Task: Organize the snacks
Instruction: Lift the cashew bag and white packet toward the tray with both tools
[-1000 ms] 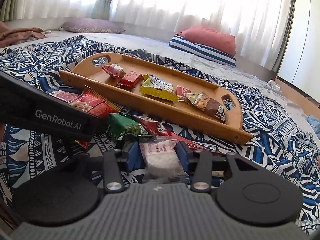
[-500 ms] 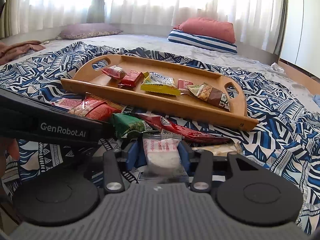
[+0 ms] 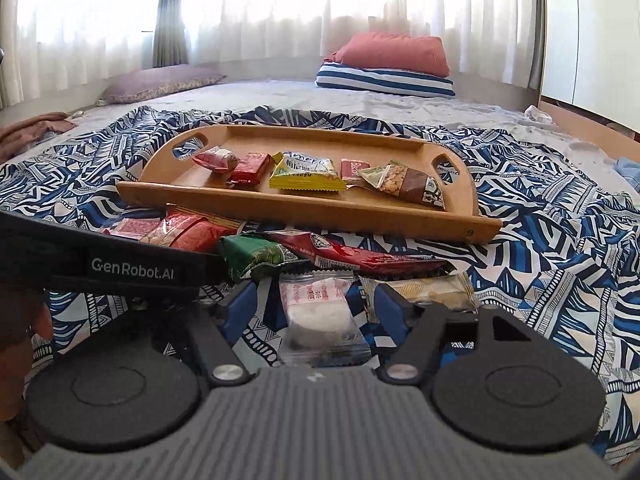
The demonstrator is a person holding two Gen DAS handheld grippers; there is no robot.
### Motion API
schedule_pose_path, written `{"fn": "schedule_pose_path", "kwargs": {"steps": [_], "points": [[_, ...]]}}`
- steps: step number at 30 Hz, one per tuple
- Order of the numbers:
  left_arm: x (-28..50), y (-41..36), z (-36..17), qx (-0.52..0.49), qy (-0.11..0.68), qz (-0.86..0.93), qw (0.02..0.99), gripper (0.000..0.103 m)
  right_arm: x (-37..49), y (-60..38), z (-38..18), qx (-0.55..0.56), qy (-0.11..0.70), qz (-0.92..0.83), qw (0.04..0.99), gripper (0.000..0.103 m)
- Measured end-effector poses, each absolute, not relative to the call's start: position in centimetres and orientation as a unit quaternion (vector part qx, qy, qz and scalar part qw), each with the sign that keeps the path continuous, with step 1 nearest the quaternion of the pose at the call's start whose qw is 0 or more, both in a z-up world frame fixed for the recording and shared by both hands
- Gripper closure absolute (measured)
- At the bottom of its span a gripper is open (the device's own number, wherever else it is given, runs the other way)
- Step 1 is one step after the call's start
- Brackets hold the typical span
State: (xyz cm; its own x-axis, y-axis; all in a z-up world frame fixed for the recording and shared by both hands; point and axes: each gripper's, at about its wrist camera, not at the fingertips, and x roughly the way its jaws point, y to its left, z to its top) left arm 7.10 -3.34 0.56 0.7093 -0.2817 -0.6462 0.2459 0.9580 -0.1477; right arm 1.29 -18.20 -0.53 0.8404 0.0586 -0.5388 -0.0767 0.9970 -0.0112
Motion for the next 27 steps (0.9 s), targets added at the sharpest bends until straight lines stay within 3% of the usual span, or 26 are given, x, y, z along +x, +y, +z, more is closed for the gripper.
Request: {"fn": "schedule_pose_path", "kwargs": {"steps": [2, 5, 7, 12, 27], "points": [[7.1, -3.3, 0.6, -0.024, 0.353, -0.141, 0.925, 0.052, 1.3, -18.2, -0.5, -0.014, 0.281, 0.037, 0.959, 0.026], [7.0, -3.2, 0.7, -0.026, 0.353, -0.142, 0.924, 0.054, 1.1, -18.0, -0.4, -0.020, 0.280, 0.037, 0.959, 0.038], [6.9, -3.2, 0.7, -0.024, 0.353, -0.144, 0.924, 0.054, 1.2, -17.7, -0.3, -0.027, 0.283, 0.037, 0.958, 0.052], [6.6, -2.9, 1.0, -0.028, 0.352, -0.143, 0.925, 0.055, 1.4, -17.5, -0.2, -0.035, 0.288, 0.029, 0.957, 0.065], [6.6, -1.9, 3.5, -0.036, 0.326, -0.137, 0.935, 0.055, 1.1, -17.2, 1.7, -0.040, 0.266, 0.025, 0.963, 0.066]]}}
